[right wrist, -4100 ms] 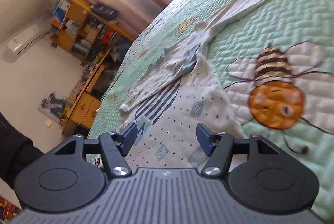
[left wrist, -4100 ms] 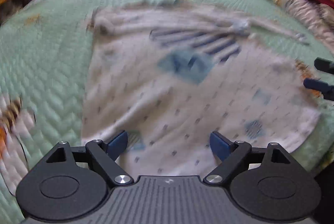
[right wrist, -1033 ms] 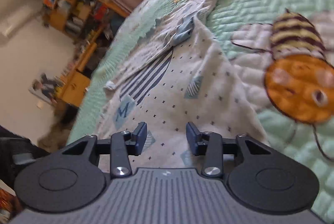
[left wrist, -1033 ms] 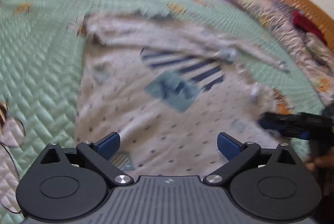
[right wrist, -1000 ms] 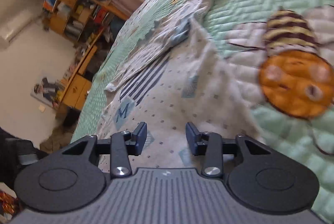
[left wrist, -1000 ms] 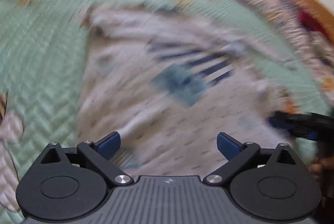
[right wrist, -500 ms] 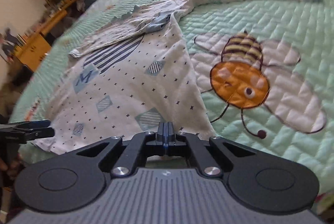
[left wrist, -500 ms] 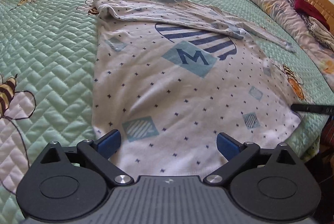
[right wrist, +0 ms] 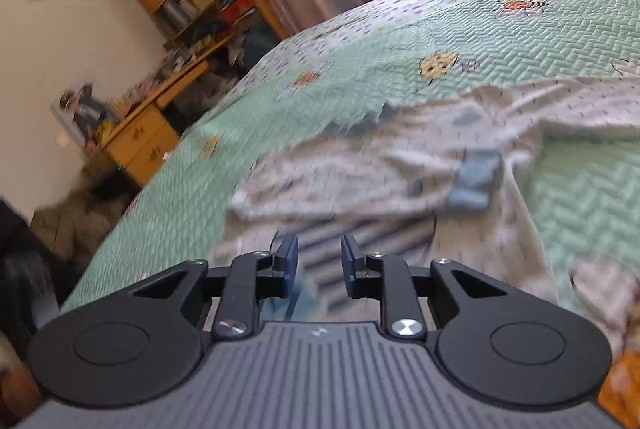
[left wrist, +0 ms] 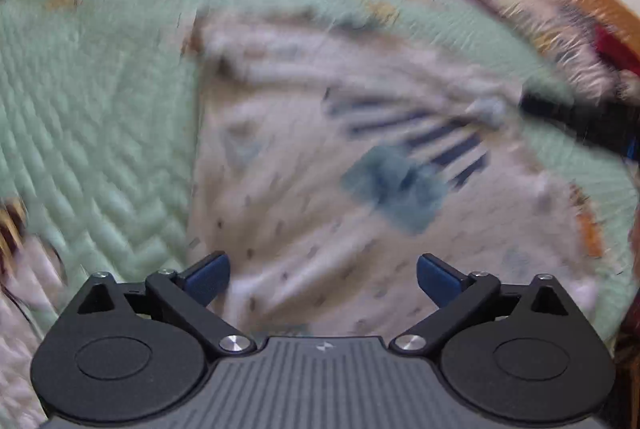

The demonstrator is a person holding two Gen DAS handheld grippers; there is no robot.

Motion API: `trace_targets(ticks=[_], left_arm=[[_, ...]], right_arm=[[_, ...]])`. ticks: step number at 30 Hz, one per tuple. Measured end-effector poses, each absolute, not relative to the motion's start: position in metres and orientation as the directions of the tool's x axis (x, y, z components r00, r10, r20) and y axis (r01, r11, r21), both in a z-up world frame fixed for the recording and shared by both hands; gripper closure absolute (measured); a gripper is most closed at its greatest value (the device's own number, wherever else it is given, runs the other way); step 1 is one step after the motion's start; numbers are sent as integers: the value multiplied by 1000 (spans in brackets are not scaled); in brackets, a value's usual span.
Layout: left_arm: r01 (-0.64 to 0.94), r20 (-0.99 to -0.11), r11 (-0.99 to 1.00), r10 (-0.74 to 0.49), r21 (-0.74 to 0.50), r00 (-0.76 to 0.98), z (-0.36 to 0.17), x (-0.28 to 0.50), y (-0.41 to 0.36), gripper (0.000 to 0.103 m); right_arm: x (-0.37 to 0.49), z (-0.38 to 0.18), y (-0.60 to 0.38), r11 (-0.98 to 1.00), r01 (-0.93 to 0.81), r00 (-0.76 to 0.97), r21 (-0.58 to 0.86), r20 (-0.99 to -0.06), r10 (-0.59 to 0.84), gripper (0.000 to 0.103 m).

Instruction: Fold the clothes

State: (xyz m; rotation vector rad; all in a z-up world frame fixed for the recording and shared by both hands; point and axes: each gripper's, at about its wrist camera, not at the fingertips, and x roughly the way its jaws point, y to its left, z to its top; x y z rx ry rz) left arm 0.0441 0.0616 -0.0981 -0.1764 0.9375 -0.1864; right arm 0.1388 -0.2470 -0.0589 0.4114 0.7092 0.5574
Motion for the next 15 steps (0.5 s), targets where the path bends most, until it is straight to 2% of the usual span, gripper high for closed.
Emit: trace_targets(ticks=[4,6,7,8,9,12,14,15], left_arm=[[144,-783,977,-214,-159,585,-100,36,52,1],[145,-785,975,-221,-168,579,-101,37,54,1],[143,-785,974,-228,-178,575,-101,38,56,1],[142,-785,972,-234,-186,574,-101,38,57,1],[143,-783,970,-241,-194,573,-100,38,59,1],[143,-776,966,-257,-214,576,-100,37,62,1],[142,-774,966,-257,-215,579,-100,37,63,1],[144,-774,967,-255,-211,579,-100,37,62,1]], right_arm=[[198,-75,-248,780,-253,645,572,-501,576,69],[226,-95,-252,786,-189,626,589,-544,559,67],[237,-107,-255,797,-153,610,584,-579,541,71],[247,-120,-257,809,-116,591,576,-615,522,95],[249,-124,-261,808,-101,596,580,-615,516,103],[243,-122,-272,808,-71,633,585,-599,490,103],[235,-110,-271,824,-78,668,561,-584,461,88],[233,-105,-271,823,-100,683,559,-562,465,85]])
